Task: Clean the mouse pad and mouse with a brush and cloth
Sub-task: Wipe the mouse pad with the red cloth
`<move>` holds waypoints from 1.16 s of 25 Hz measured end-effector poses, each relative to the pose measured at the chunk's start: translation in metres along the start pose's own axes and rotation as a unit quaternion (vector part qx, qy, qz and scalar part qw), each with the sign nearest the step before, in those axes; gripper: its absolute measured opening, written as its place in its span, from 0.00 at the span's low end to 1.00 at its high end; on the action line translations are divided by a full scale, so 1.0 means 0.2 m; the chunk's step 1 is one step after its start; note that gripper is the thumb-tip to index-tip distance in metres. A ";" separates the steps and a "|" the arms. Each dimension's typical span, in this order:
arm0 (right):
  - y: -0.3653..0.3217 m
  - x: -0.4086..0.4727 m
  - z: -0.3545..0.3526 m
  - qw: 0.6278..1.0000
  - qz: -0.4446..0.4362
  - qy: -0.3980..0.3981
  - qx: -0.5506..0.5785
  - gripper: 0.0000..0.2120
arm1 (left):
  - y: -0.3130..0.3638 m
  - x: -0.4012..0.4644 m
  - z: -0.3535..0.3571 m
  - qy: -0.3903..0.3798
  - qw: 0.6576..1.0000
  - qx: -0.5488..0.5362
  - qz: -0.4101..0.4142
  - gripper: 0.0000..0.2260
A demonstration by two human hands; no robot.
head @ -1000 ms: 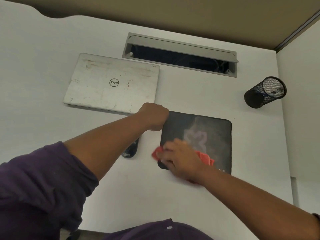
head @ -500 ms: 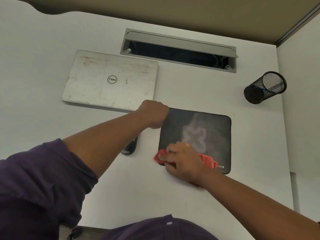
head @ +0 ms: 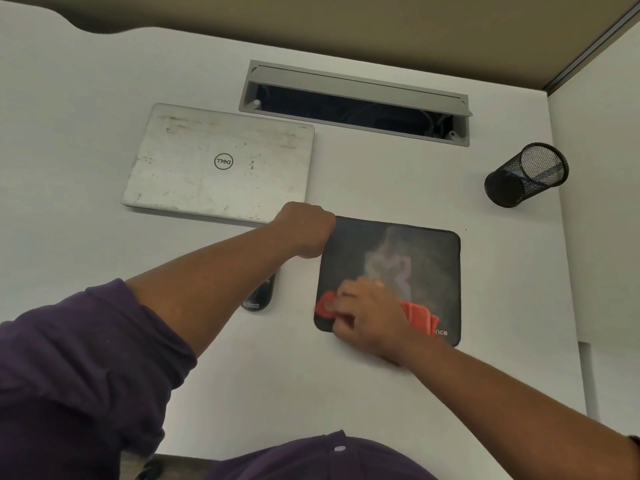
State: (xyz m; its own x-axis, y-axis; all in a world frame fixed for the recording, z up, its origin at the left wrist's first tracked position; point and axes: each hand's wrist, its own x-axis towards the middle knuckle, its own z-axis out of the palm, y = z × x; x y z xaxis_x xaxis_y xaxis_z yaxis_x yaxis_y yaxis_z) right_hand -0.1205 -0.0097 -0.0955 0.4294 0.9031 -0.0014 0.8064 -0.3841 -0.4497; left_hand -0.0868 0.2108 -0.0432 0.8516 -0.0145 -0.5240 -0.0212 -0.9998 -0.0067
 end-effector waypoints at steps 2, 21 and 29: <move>0.02 -0.04 -0.03 0.998 -0.058 -0.033 -0.005 0.04 | -0.01 0.01 0.01 0.002 1.000 -0.004 0.002 0.06; 0.21 0.37 -0.11 0.966 0.220 0.133 -0.041 0.14 | -0.03 0.05 0.09 0.091 0.991 -0.078 -0.067 0.12; 0.01 0.32 -0.04 0.985 0.157 0.077 -0.005 0.15 | -0.01 -0.01 0.12 0.130 0.985 -0.080 -0.078 0.06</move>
State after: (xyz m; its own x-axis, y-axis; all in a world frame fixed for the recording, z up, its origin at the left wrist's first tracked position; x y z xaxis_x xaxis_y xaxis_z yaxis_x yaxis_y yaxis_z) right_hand -0.0890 0.0452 -0.0901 0.7139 0.7002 -0.0023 0.6278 -0.6416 -0.4406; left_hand -0.1009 0.2127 -0.0633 0.9436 0.1567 -0.2916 0.1859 -0.9797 0.0751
